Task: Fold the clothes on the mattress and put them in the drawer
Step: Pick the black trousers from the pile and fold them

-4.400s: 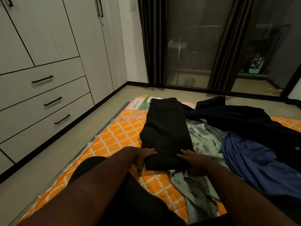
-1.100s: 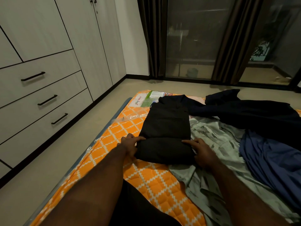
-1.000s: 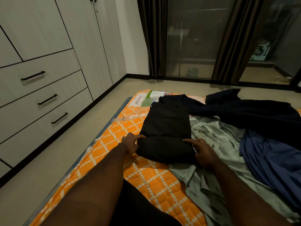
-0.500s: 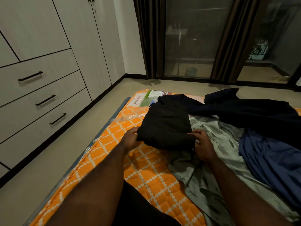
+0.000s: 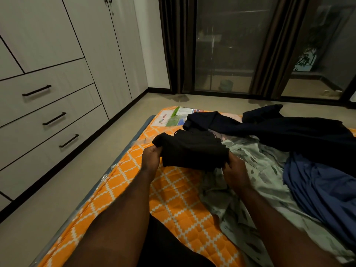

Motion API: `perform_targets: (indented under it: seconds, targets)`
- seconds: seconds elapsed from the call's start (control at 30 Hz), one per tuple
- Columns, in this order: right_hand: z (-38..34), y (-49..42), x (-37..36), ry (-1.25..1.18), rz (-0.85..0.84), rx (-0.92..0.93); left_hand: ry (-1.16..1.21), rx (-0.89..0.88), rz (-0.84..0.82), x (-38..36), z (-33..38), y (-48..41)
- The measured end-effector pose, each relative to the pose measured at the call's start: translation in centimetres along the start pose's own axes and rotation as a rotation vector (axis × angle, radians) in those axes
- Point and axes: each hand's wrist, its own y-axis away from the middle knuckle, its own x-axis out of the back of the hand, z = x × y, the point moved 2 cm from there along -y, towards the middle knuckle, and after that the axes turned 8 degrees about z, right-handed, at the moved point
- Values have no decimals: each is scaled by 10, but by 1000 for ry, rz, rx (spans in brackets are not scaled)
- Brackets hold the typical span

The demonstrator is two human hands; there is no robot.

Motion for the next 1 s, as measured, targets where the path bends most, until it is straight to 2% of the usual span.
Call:
perform_targets:
  seconds: [0.27, 0.4, 0.47, 0.6, 0.7, 0.87, 1.0]
  targets:
    - [-4, 6, -8, 17, -12, -93, 5, 78, 73, -2, 5, -2]
    - [-8, 4, -11, 15, 22, -146, -135, -4, 97, -5, 15, 0]
    - [-10, 2, -13, 31, 42, -182, -119, -10, 102, -6, 18, 3]
    - [-3, -1, -19, 53, 12, -331, -149, -49, -87, -12, 19, 5]
    - [5, -5, -21, 67, -18, -442, -359, -129, -180, -18, 15, 4]
    - [7, -17, -16, 63, -6, -474, -356, -219, -74, -27, 12, 5]
    - [4, -26, -11, 18, 24, -428, -344, -320, -71, -33, 12, 8]
